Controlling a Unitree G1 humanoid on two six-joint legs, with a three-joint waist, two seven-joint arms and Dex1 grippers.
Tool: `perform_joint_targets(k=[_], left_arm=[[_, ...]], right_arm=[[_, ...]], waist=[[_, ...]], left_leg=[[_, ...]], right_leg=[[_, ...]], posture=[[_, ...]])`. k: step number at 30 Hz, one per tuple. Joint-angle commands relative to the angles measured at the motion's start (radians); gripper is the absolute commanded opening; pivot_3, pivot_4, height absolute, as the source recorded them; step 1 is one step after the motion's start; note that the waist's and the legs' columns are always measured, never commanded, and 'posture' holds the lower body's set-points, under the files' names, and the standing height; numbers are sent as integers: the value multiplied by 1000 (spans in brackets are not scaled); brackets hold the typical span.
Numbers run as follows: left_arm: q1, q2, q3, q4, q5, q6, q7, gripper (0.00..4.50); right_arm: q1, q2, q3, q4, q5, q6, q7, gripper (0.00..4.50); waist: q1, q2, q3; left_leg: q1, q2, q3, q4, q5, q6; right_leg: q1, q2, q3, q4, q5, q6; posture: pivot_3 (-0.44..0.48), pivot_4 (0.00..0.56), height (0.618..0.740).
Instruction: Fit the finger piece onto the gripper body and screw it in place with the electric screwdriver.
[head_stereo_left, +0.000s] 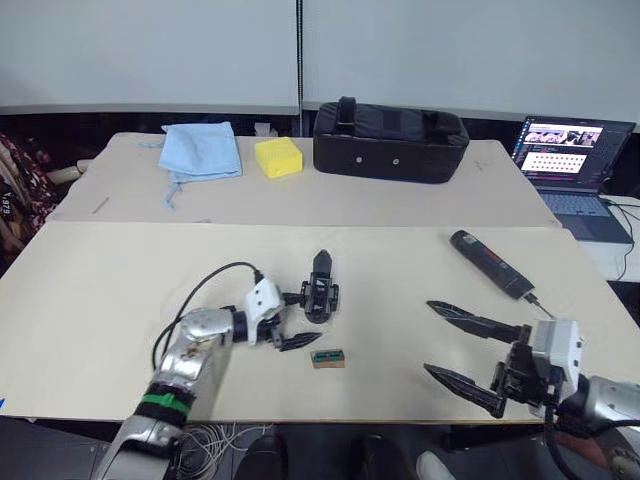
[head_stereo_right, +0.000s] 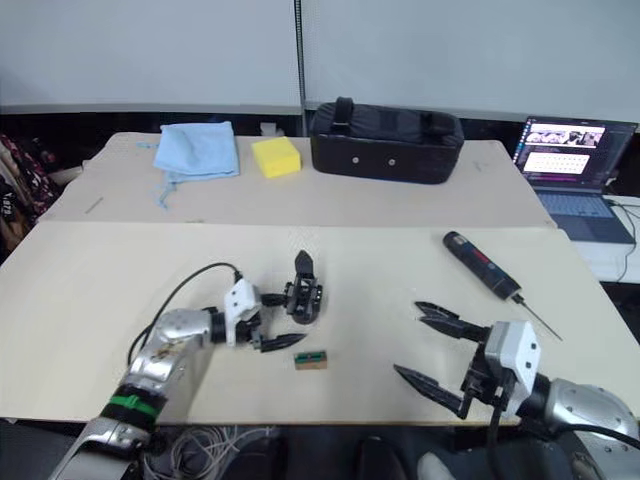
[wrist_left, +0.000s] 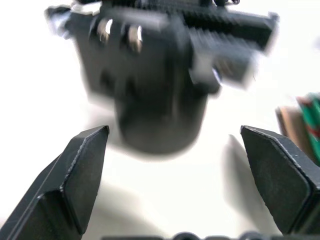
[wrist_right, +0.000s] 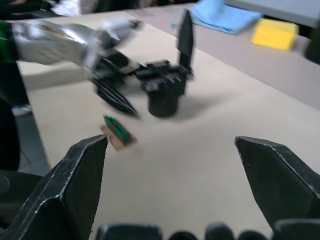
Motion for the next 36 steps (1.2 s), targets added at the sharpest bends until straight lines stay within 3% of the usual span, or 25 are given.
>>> perform_joint_targets(k=[1,4,7,11,14,16,19,22,24,27,32,36], left_arm=[[117,70,117,-84,-119,-44,-73,4466],[180,118,200,-213,-264,13,-137,4466],[198,181,244,-306,-329,91,-153,4466],[198,280,316,-348,-380,153,-172,4466],[151,277,356,-334,-416,167,-147,4466],[115,262,354,-342,-432,195,-117,4466],[109,288,285,-353,-362,144,-186,4466],[76,260,259,-387,-418,236,-158,4466],[75,245,226,-424,-433,270,-159,4466],[68,235,197,-442,-409,273,-157,4466],[69,239,197,-456,-407,280,-140,4466],[100,257,218,-485,-418,292,-132,4500]], right_arm=[[69,27,-118,17,6,-39,4,4500],[150,46,-184,109,4,-40,30,4500],[170,50,-207,175,-57,-102,43,4500],[88,-46,-196,161,-103,-68,31,4500],[-46,-145,-155,188,-96,61,-15,4500],[-168,-240,-94,218,-94,224,-55,4500],[-360,-401,40,280,-101,436,-29,4500],[-608,-506,258,373,-146,601,55,4500],[-809,-467,419,489,-224,648,88,4500],[-974,-426,620,631,-372,577,186,4500],[-1085,-352,720,742,-453,573,247,4500],[-1089,-352,789,751,-520,555,298,3235]], waist=[[-2,0,0],[2,0,0],[13,1,0],[-3,3,0],[-14,3,0],[-17,2,1],[-15,2,1],[-14,3,2],[-13,0,3],[-16,0,4],[-6,-1,4],[-3,-1,4]], left_leg=[[0,1,0,-1,0,0],[1,1,0,-3,-4,-7],[0,2,0,-2,-6,-10],[-1,1,1,-2,-7,-11],[0,1,3,-2,-7,-11],[0,1,3,-2,-7,-11],[0,0,3,-1,-6,-10],[-1,0,3,-2,-2,-3],[-3,1,4,-3,-1,-2],[-4,0,4,-2,-2,-2],[-10,-1,4,-2,-2,-1],[-15,-1,4,1,-2,0]], right_leg=[[-1,0,0,0,0,-1],[-2,0,-1,1,-1,-2],[-3,-2,-3,-3,-1,-2],[-1,-3,0,-4,-1,-2],[-1,-3,0,-4,-1,-1],[-1,-2,0,-3,-1,-1],[-1,-2,0,-1,-1,-1],[-3,-1,0,-2,-1,-1],[-5,-1,0,-3,-1,-1],[-5,0,1,-4,-2,-1],[-10,0,2,-1,-1,2],[-15,1,3,1,2,8]], posture=[[0,150,740],[0,150,740],[0,150,740],[0,150,740],[0,150,740],[0,150,740],[0,150,740],[0,150,740],[0,150,740],[0,150,740],[0,150,740],[0,150,740]])
